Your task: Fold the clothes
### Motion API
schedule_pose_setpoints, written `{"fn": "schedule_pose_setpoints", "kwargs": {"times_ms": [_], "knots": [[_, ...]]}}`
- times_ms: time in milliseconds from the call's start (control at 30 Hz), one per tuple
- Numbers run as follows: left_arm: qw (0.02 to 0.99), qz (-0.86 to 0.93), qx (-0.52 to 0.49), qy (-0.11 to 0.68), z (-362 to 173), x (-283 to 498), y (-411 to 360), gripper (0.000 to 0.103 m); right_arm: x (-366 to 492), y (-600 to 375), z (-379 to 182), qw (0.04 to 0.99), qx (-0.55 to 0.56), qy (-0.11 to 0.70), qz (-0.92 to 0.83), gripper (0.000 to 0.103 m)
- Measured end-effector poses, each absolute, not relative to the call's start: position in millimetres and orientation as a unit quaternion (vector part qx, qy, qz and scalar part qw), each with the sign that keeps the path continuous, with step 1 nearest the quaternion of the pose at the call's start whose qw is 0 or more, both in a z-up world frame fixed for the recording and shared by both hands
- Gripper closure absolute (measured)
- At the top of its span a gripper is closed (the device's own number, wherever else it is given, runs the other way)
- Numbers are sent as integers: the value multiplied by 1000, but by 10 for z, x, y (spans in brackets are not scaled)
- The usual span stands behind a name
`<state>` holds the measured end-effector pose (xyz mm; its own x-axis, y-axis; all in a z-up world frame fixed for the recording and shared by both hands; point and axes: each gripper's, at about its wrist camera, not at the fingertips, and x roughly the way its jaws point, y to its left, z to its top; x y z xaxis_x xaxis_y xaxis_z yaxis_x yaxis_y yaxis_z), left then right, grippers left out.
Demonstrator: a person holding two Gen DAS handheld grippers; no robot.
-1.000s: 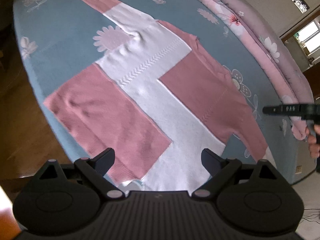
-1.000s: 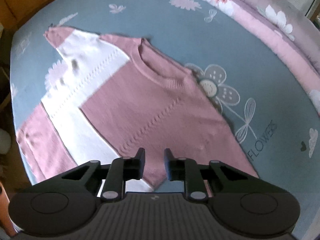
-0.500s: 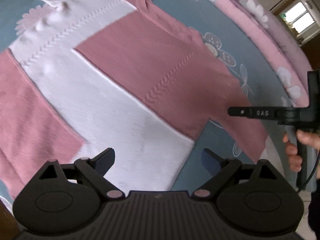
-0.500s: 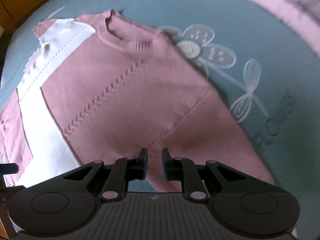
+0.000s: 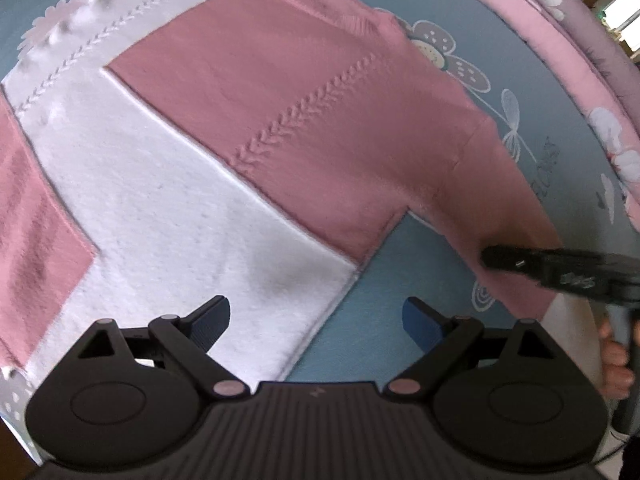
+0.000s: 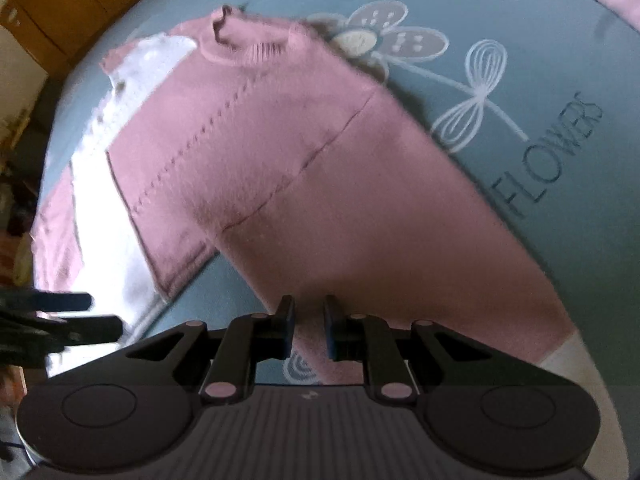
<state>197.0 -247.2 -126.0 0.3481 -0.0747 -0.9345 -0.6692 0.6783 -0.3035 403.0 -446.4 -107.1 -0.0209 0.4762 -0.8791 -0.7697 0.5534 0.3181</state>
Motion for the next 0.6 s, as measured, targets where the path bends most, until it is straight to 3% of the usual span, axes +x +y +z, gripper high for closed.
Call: {"fn": "schedule_pose_setpoints", "kwargs": {"times_ms": [100,200,333,567,600], "knots": [[738,204,-354,538,-1309,2038,-2561,10,4199,-4505,-886,714,-123,511,463,69],[739,191,-354,541,-1327,2110,-2658,10,4468,-4413,-731,751,-137,458,455,64],[743,184,-353,539,-1329,2180,-2724,10,4884,-4155,-780,748,-112,467,458,57],[737,199,-364,534,-1365,2112,-2668,10,4970,-3878,-1099,720,-138,486,476,60],[735,201,-367,533,-1377,2097,-2659,10,4959,-3878,-1126,716,-138,485,483,80]]}}
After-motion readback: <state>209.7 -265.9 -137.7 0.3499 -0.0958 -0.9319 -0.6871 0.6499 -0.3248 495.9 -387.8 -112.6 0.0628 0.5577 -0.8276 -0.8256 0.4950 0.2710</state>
